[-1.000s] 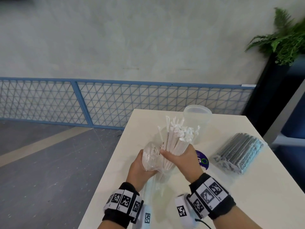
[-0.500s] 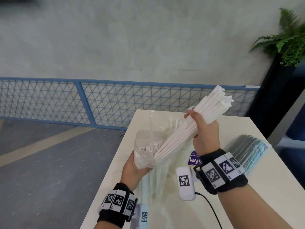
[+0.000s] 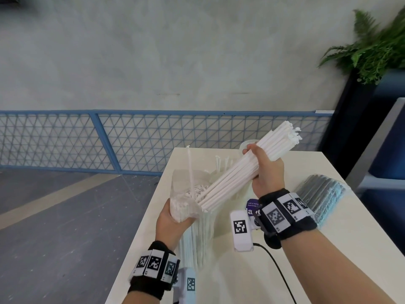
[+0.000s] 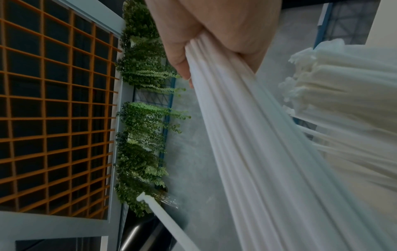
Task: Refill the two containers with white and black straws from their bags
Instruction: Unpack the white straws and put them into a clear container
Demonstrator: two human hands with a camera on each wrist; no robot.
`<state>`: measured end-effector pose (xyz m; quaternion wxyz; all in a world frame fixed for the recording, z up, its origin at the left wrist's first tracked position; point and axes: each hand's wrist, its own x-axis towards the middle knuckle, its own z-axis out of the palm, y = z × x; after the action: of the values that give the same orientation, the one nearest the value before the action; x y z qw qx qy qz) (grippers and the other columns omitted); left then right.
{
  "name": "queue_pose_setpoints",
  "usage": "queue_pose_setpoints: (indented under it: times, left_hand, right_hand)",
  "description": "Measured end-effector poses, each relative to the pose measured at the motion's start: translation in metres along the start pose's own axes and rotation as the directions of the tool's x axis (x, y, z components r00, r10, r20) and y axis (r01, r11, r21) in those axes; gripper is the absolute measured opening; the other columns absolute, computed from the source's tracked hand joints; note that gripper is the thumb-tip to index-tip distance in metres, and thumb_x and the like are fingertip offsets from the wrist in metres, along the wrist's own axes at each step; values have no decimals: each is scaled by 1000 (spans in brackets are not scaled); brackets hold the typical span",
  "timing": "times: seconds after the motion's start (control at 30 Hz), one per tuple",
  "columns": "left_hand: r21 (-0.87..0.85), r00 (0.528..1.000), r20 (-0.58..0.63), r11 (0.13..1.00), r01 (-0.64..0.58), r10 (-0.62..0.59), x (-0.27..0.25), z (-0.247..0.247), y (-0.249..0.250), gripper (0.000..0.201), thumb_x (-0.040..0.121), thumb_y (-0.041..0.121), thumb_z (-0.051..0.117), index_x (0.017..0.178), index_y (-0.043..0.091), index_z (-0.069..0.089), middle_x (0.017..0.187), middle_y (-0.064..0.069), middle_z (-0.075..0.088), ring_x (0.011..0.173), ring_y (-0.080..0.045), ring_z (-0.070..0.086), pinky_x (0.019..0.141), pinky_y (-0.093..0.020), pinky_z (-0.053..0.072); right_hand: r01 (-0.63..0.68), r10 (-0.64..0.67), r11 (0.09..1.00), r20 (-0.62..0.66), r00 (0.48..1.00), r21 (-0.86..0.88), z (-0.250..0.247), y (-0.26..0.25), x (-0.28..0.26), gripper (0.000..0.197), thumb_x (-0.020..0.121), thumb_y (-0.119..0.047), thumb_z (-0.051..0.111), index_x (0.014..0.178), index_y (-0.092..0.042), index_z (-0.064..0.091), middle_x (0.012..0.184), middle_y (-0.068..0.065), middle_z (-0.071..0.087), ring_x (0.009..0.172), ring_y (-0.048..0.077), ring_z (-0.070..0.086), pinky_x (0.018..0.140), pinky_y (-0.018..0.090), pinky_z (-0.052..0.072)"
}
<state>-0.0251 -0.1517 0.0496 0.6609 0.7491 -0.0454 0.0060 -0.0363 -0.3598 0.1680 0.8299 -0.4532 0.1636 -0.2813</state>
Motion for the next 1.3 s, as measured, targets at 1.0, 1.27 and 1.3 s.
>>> queue_pose_setpoints:
  times: [1.0, 1.27, 1.3]
  left_hand:
    - [6, 999, 10, 999, -36, 36, 1, -1, -14, 51, 69, 7, 80, 102, 36, 53, 102, 12, 64, 99, -1, 59, 77, -17, 45]
    - [-7, 999, 34, 999, -39, 39, 2, 0, -21, 54, 61, 16, 82, 109, 25, 57, 103, 3, 69, 99, -10, 65, 83, -26, 52]
    - [-7, 998, 40, 999, -39, 40, 1, 0, -19, 52, 63, 13, 82, 106, 27, 57, 102, 4, 68, 96, -6, 65, 80, -20, 52]
  right_hand:
    - [665, -496, 270, 492, 716, -696, -8, 58, 15, 16, 84, -18, 56, 97, -21, 64, 99, -9, 65, 95, 8, 57, 107, 29, 21]
    - [638, -102, 442, 671, 734, -631, -5, 79, -30, 28, 82, -13, 65, 109, -13, 58, 103, -4, 52, 88, 5, 53, 78, 6, 40]
    - [619, -67, 426, 660, 749, -660, -8, 84, -31, 36, 79, -12, 67, 114, -12, 56, 107, -5, 48, 91, 3, 50, 79, 4, 38]
